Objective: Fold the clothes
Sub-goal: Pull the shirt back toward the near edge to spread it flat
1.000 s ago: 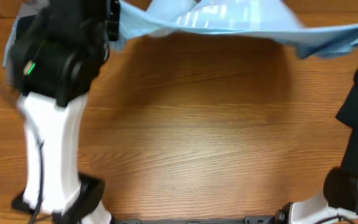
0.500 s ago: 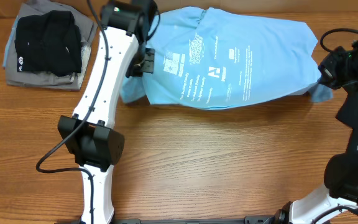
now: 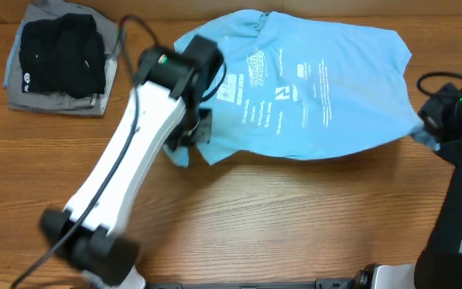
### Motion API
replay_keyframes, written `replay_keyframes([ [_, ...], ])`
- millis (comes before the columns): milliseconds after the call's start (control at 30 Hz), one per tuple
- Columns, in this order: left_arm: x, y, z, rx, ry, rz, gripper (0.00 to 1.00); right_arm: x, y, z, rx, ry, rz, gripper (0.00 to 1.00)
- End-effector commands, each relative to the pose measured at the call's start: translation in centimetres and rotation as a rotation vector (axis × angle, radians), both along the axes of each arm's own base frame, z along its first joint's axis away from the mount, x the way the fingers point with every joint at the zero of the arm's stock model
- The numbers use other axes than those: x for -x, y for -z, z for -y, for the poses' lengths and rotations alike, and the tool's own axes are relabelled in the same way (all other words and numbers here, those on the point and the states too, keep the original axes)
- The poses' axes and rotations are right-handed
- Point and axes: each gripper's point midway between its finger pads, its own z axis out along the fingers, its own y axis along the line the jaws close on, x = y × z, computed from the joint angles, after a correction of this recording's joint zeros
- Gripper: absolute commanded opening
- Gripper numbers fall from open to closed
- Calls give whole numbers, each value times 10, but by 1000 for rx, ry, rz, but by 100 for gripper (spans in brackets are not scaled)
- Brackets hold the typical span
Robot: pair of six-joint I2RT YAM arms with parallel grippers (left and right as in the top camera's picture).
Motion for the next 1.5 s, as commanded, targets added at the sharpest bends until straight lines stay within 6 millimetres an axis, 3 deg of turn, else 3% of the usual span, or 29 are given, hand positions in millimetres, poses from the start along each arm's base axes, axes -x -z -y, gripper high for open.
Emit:
replay_keyframes([
  [0,30,3,-12,6,-53,-10,4,14,21,-1,0,15,-47,4],
  [167,69,25,-20,-8,-50,-87,4,29,55,-5,-21,45,-114,4],
  [267,88,40,-18,-8,-46,-126,4,40,65,1,16,110,-125,4],
  [400,111,58,-12,-2,-41,-153,4,57,54,15,82,205,-76,4],
  [600,139,70,1,17,-2,-194,4,74,29,22,109,257,17,4],
  [867,161,71,18,-18,30,-200,4,92,41,23,92,287,-49,4],
  [1033,174,67,8,-74,15,-236,4,99,50,28,84,320,-75,4],
  [1233,163,68,4,-106,22,-179,4,94,53,39,98,354,-31,4],
  [1467,117,73,17,-84,112,29,4,67,47,40,68,335,84,6],
])
